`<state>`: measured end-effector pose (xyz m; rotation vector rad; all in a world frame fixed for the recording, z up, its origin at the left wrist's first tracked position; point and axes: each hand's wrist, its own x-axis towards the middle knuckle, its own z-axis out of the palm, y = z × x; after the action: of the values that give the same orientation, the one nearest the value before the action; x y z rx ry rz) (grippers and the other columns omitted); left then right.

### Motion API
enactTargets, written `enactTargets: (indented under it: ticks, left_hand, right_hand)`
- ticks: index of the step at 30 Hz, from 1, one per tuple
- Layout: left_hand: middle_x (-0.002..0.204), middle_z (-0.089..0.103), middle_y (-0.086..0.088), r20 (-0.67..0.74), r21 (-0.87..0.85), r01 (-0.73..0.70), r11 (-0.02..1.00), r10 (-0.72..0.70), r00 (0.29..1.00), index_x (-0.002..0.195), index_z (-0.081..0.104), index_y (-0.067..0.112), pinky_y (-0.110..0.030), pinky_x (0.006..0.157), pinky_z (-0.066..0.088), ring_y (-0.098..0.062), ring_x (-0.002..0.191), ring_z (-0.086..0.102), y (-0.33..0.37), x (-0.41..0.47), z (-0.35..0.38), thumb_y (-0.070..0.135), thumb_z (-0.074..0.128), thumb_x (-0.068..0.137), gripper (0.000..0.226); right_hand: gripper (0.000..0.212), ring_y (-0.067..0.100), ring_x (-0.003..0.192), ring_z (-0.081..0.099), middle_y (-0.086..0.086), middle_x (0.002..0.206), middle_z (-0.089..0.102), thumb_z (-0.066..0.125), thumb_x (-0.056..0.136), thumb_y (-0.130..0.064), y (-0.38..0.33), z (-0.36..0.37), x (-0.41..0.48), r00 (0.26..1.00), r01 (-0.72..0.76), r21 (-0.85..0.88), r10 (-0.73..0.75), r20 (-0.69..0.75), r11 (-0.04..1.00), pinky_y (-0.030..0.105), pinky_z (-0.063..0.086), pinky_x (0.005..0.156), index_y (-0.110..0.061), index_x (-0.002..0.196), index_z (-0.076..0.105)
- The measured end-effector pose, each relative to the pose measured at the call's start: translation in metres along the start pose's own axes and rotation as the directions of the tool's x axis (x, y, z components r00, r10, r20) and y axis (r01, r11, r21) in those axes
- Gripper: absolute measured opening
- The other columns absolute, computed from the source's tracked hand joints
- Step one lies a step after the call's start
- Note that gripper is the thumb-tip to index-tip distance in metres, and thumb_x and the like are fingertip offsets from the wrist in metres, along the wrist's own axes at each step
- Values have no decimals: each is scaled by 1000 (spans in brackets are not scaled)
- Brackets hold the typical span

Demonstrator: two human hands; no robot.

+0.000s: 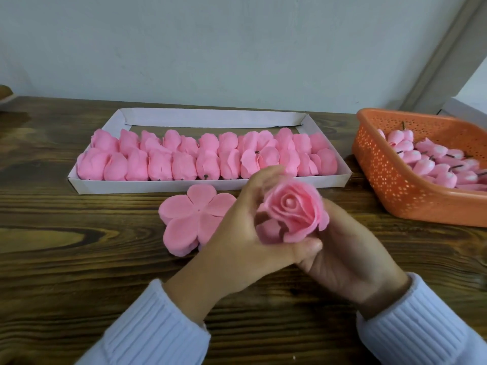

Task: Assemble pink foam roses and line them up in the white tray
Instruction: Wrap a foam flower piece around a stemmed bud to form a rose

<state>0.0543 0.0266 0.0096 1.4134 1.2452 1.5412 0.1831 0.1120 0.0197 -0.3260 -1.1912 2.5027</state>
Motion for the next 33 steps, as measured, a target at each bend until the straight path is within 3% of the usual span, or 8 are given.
enactTargets:
  ticks: [5,8,10,17,24,26,29,33]
  left_hand:
    - [104,57,45,39,175,-55,983,49,998,107,51,36,4,83,36,22,101,52,3,-3,3,20,80,60,57]
    - [113,67,13,35,79,-72,994,69,997,102,65,25,-8,83,46,2,107,61,6,-1,1,14,79,71,37]
    - [111,69,3,1,43,-99,994,99,995,101,69,17,-13,88,47,-7,108,63,9,0,2,11,76,74,28]
    - [95,72,9,-82,8,-155,988,155,985,95,68,13,-12,85,47,-4,97,66,11,2,5,10,80,72,26]
    - [107,67,-5,-51,-37,-108,994,106,993,109,61,11,-20,83,53,-13,98,67,10,-2,4,21,79,67,47]
    - [109,66,4,-21,6,-120,993,120,993,116,57,20,-16,82,51,-8,99,65,9,-2,4,23,80,66,55]
    - [106,56,43,-15,150,-179,972,183,983,113,49,60,5,79,38,21,100,53,14,-3,6,34,76,62,63]
    - [96,44,61,1,134,-141,981,142,990,100,40,82,11,75,29,36,95,41,11,-7,4,27,80,59,80]
  right_hand:
    - [38,11,90,70,3,100,73,82,70,-40,7,9,-1,987,-132,-4,132,91,991,21,57,74,-15,99,77]
    - [41,7,71,66,2,86,71,90,59,-37,9,9,0,988,-149,3,148,48,989,16,52,55,-14,91,77]
    - [46,10,78,64,2,92,70,90,57,-41,11,5,0,990,-137,-34,138,29,990,18,52,60,-18,95,77]
    - [43,18,96,59,6,106,67,78,76,-31,9,-2,2,986,-89,35,83,145,995,31,46,80,-12,114,68]
    - [38,22,110,64,12,116,67,71,84,-20,10,2,2,983,-50,28,44,178,998,33,51,95,-7,119,66]
    - [38,23,106,65,13,113,68,72,84,-22,11,1,1,988,-65,29,60,145,997,34,53,92,-4,117,66]
    - [36,21,97,68,12,104,70,74,80,-23,12,2,0,992,-70,10,68,104,998,32,57,82,-4,110,69]
    - [29,21,96,68,13,104,70,69,82,-17,12,4,-1,996,-62,-23,63,65,998,32,57,82,-4,108,70]
